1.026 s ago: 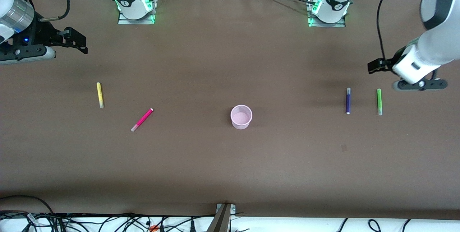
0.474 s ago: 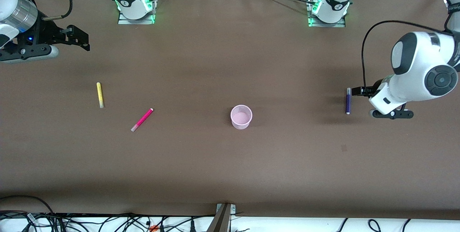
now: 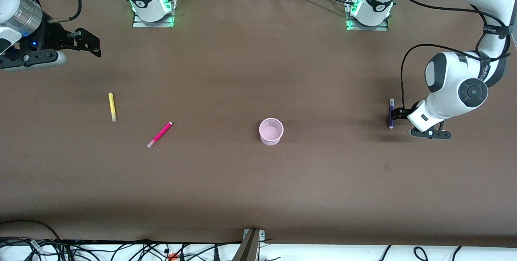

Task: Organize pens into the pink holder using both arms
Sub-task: 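Reach the left gripper down to the blue marker and grasp it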

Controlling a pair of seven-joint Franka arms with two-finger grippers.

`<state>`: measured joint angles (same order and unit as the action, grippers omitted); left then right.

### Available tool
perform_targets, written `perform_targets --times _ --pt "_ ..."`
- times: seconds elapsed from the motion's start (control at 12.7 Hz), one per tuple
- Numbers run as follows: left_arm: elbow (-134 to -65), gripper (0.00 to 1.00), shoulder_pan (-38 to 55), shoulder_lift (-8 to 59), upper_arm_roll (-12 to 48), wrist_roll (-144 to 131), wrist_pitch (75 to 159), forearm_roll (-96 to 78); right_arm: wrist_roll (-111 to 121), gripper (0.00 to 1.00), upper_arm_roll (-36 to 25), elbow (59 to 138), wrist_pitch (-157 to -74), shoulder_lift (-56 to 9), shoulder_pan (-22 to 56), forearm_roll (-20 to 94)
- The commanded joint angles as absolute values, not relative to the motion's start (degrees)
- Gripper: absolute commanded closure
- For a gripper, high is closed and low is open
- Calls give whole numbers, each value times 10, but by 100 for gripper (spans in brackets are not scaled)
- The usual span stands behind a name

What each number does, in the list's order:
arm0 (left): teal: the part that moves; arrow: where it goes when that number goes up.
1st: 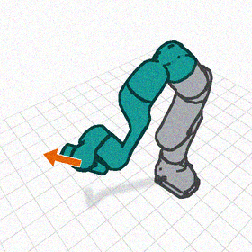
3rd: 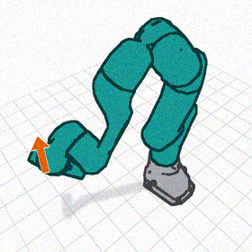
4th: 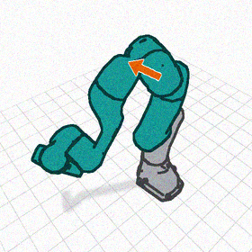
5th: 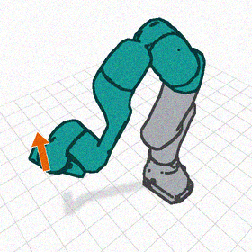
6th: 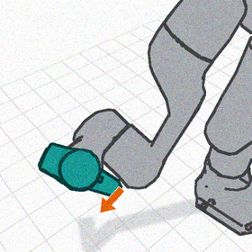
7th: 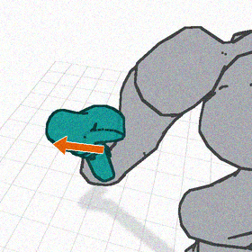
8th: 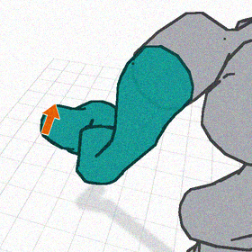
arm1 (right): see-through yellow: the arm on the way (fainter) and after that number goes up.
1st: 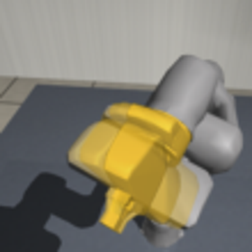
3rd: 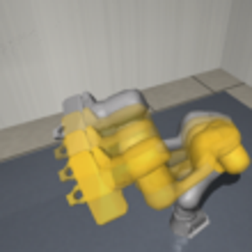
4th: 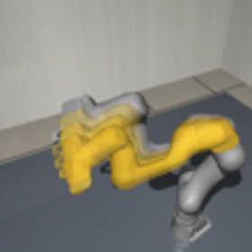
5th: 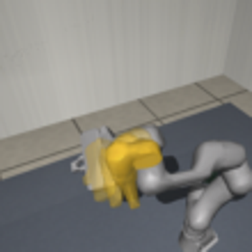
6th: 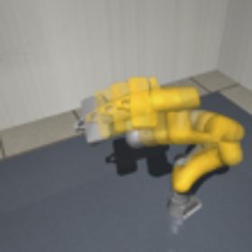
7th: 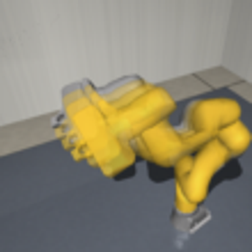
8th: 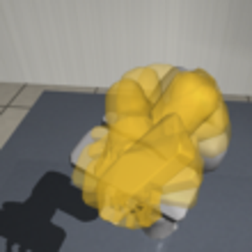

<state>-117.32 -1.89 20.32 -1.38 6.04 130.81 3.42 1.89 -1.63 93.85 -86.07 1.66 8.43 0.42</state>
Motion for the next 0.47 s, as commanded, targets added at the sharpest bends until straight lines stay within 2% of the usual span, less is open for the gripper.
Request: perform_targets --times 0.0,0.39 --pt "-1179 0 -22 219 -10 74 1338 44 19 0 -16 929 -855 15 86 -3" --pt "-1207 0 -22 260 -9 111 1407 44 18 0 -17 928 -865 15 86 -3"
